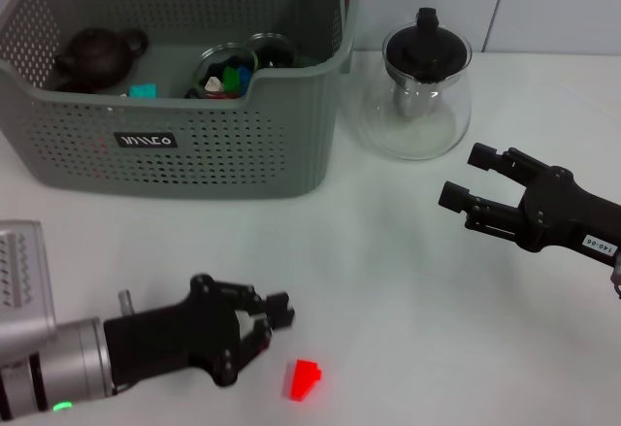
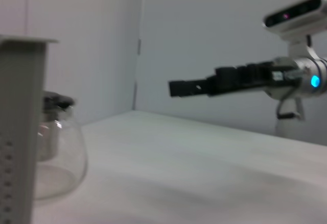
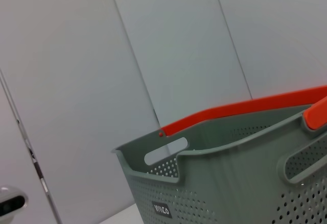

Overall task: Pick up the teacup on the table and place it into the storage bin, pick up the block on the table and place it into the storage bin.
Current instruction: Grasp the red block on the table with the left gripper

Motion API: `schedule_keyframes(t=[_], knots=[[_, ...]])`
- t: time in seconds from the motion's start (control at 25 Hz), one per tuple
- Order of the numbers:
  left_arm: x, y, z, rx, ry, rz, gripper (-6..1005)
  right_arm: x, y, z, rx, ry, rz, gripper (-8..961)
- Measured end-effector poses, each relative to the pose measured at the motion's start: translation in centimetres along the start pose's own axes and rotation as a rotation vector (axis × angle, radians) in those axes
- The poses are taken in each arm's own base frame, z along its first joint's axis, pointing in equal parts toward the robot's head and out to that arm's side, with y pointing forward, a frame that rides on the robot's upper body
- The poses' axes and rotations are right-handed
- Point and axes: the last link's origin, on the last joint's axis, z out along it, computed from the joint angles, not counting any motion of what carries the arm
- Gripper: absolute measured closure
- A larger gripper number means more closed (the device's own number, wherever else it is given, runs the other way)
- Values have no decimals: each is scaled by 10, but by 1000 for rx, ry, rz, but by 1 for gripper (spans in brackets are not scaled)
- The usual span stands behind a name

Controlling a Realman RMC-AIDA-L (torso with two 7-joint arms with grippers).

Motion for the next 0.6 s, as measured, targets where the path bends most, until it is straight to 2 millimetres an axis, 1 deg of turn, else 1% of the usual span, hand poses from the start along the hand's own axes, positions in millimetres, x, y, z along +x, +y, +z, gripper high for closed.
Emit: schedule_keyframes(t=[0.24,0.36,0.6], knots=[[-11,14,1,-59,-46,62,936,0,0,0,1,1,-1,8],[-16,18,2,-65,-60,87,773,0,0,0,1,1,0,8],[-27,20,10,-81,-131,105,511,0,0,0,-1,1,2,8]])
